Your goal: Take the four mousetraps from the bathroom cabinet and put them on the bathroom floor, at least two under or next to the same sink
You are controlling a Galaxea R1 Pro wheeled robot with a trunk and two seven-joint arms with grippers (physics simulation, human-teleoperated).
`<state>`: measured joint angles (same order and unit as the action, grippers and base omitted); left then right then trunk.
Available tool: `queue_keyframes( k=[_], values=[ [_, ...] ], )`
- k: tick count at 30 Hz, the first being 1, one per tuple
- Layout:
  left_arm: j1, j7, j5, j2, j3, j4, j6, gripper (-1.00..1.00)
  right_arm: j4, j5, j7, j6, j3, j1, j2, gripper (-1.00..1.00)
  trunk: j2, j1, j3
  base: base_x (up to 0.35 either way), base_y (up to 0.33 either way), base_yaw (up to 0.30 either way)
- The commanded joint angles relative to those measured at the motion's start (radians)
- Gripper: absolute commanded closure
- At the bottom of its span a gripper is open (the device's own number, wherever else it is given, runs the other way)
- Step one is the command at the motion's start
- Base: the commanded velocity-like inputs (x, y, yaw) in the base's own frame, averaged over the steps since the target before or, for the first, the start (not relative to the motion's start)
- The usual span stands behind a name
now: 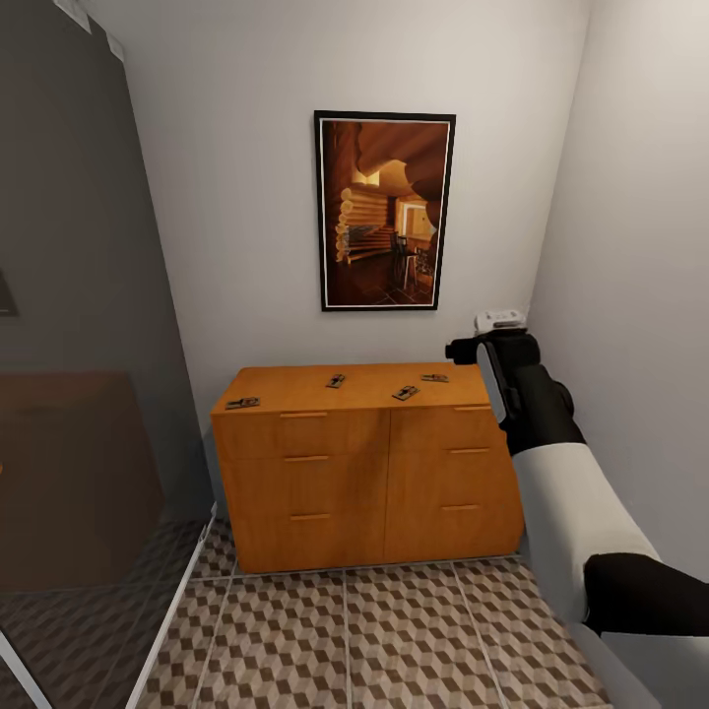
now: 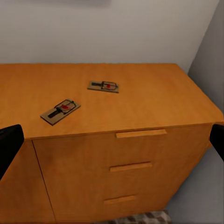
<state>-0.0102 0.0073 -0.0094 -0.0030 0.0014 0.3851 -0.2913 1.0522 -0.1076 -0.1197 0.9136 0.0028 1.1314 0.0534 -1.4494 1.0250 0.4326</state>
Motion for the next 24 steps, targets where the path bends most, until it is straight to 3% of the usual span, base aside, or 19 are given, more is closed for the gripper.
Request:
queue_keyframes(
  k=[1, 12, 24],
  values=[
    [-0.001, 0.001, -0.001, 0.0, 0.0, 0.0, -0.003, -1.0, -0.015, -0.009, 0.003, 0.005, 0.0, 0.01, 0.0, -1.0, -0.001, 0.0, 0.001, 0.0, 0.0, 0.0],
    [-0.001, 0.001, 0.0, 0.0, 0.0, -0.001, -0.003, -1.0, -0.246, -0.009, 0.003, -0.019, 0.0, 0.165, 0.001, -1.0, -0.001, 0.0, 0.001, 0.0, 0.0, 0.0],
    [-0.001, 0.0, 0.0, 0.0, -0.001, 0.0, -0.006, -1.0, -0.298, -0.003, 0.017, -0.049, -0.001, 0.207, 0.002, -1.0, -0.001, 0.0, 0.001, 0.0, 0.0, 0.0]
  ],
)
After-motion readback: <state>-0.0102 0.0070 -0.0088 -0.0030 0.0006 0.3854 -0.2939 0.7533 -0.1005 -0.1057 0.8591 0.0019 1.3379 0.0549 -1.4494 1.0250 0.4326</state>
